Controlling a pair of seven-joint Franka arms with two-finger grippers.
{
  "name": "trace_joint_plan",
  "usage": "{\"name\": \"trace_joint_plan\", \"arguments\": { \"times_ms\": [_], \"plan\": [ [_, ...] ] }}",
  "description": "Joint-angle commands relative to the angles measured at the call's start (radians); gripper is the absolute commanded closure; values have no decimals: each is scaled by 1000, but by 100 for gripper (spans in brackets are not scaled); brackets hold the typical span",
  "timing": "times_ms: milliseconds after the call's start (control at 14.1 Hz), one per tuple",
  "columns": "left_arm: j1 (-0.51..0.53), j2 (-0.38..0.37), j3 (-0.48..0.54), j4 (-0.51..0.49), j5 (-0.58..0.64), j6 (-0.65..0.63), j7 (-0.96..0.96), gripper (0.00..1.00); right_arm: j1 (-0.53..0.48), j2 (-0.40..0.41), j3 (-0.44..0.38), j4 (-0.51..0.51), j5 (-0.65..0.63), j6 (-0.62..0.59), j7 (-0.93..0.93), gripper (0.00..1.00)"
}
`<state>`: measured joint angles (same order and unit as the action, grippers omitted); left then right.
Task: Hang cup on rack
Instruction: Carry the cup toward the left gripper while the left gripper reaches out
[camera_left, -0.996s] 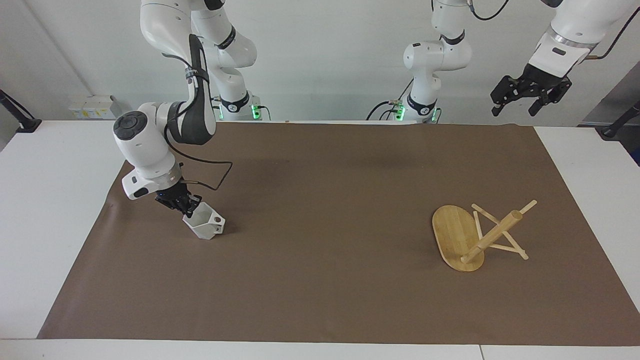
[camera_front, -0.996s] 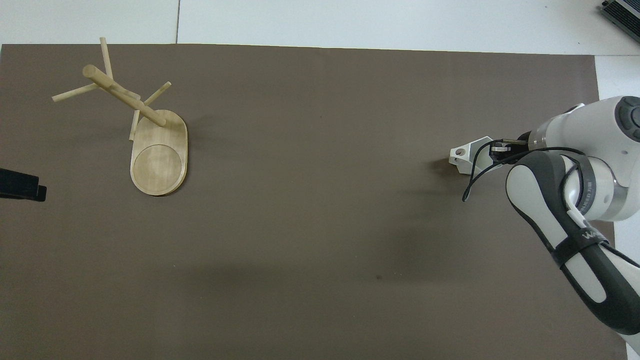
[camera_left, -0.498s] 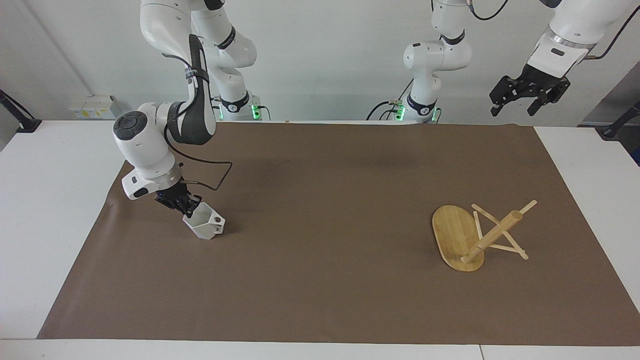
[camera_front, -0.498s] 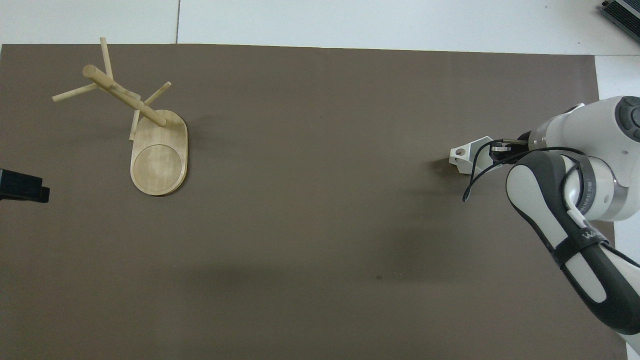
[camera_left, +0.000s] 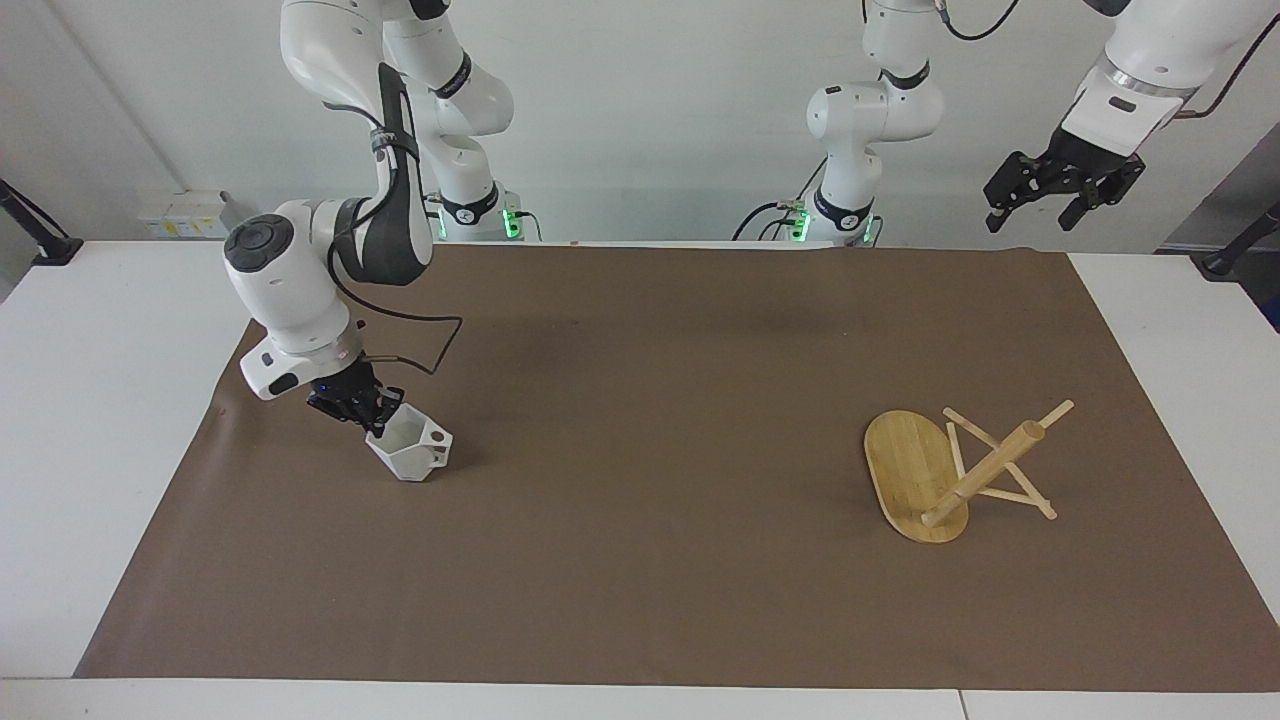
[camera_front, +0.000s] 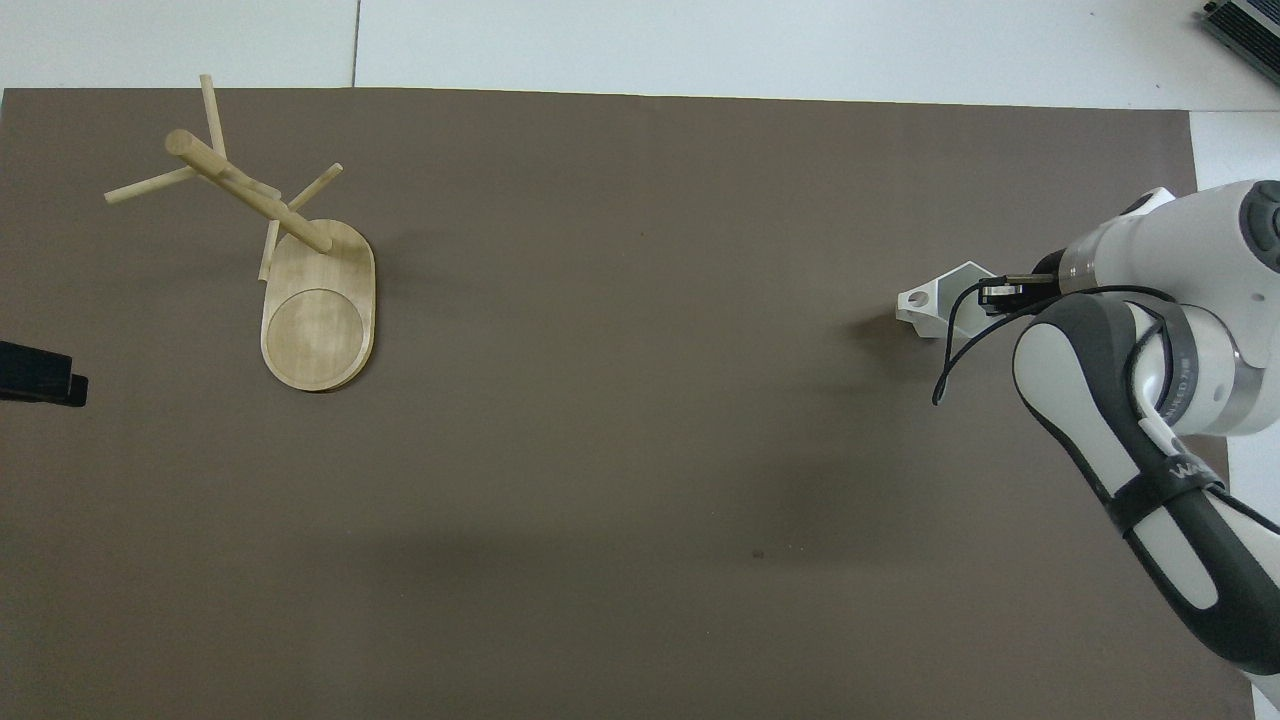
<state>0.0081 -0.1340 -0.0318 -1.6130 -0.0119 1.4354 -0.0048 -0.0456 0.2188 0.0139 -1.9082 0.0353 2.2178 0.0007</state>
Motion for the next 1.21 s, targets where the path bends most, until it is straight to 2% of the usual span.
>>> {"name": "trace_joint_plan", "arguments": {
  "times_ms": [0, 285, 569, 925, 1139],
  "plan": [
    [-7, -30, -11, -31, 10, -7, -12, 0, -7, -7, 21, 31, 98, -29, -44, 100],
    [-25, -45, -19, -60, 3, 3, -85, 0, -5, -9, 23, 38, 344, -72, -108, 100],
    [-25, -45, -37, -82, -68, 45, -231, 0, -5, -12, 102, 55, 575, -139, -162, 100],
    [-91, -12, -43, -80, -209, 144, -660, 0, -4, -19, 236, 55, 805, -122, -186, 100],
    [-94, -1, -43, -85, -348, 206, -898, 0, -4, -38, 300, 55, 966, -121, -177, 100]
  ]
}}
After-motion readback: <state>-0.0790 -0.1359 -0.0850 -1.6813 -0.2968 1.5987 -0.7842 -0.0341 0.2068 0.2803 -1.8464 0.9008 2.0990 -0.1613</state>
